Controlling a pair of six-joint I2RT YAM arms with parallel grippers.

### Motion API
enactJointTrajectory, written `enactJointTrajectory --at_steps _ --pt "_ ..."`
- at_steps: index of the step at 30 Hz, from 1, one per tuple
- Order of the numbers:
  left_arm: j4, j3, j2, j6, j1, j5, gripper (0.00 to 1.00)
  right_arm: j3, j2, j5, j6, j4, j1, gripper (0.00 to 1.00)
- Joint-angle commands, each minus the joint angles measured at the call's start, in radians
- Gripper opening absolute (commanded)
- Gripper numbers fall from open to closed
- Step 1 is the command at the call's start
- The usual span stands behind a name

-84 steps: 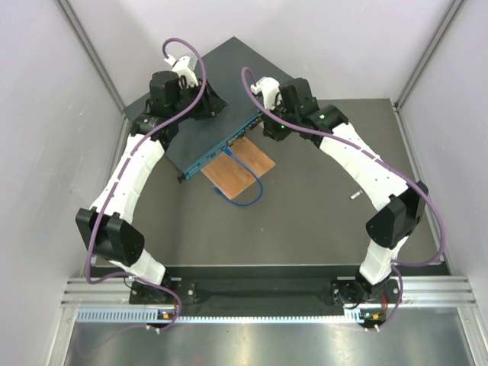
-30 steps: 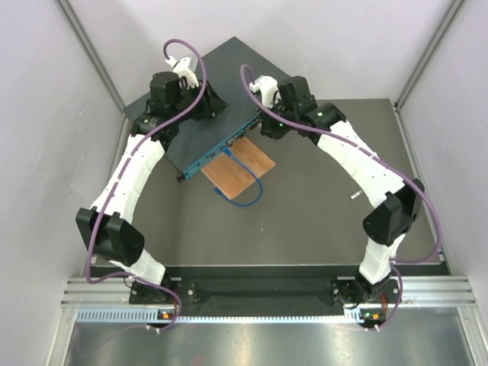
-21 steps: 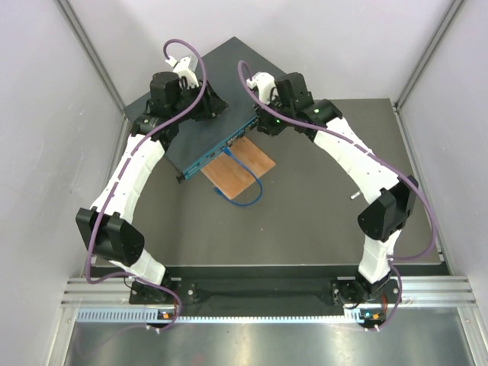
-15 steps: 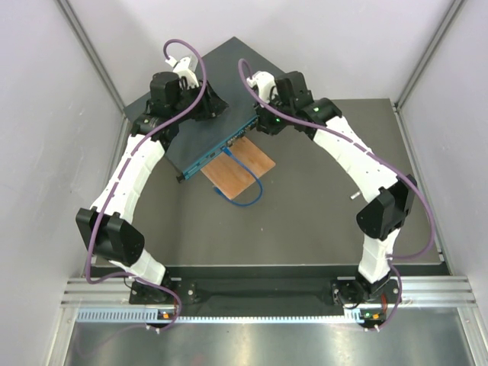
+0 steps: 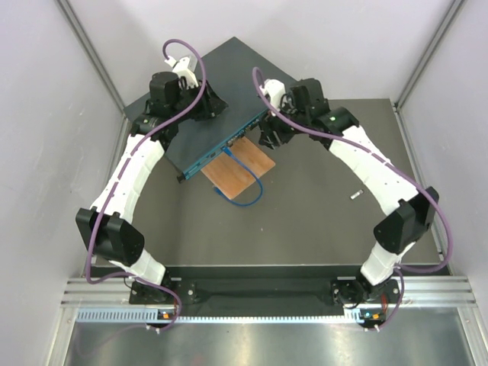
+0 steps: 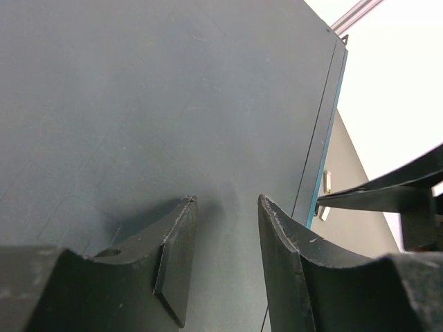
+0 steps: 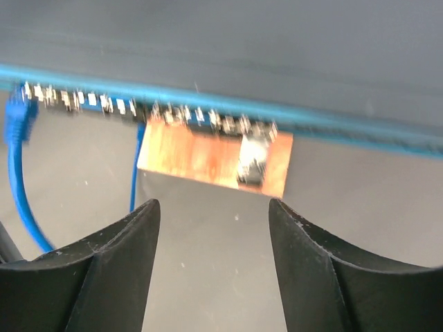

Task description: Insert the plug into the switch port

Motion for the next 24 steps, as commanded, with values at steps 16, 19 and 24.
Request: enactJointTrajectory --at_steps 16,19,24 --pt "0.052 -0.008 -0.007 -0.008 0.005 0.019 0.45 0.014 -0.008 -0.048 0.07 0.084 -0.065 0.26" --pt "0.051 -0.011 -0.01 -0.005 0.006 0.016 0.45 0.021 0.009 -0.051 0.081 0.104 -0.065 0.26" --pt "0.052 -0.015 -0.013 -0.005 0.006 0.017 0.45 0.044 0.032 -0.057 0.102 0.136 -0.066 0.24"
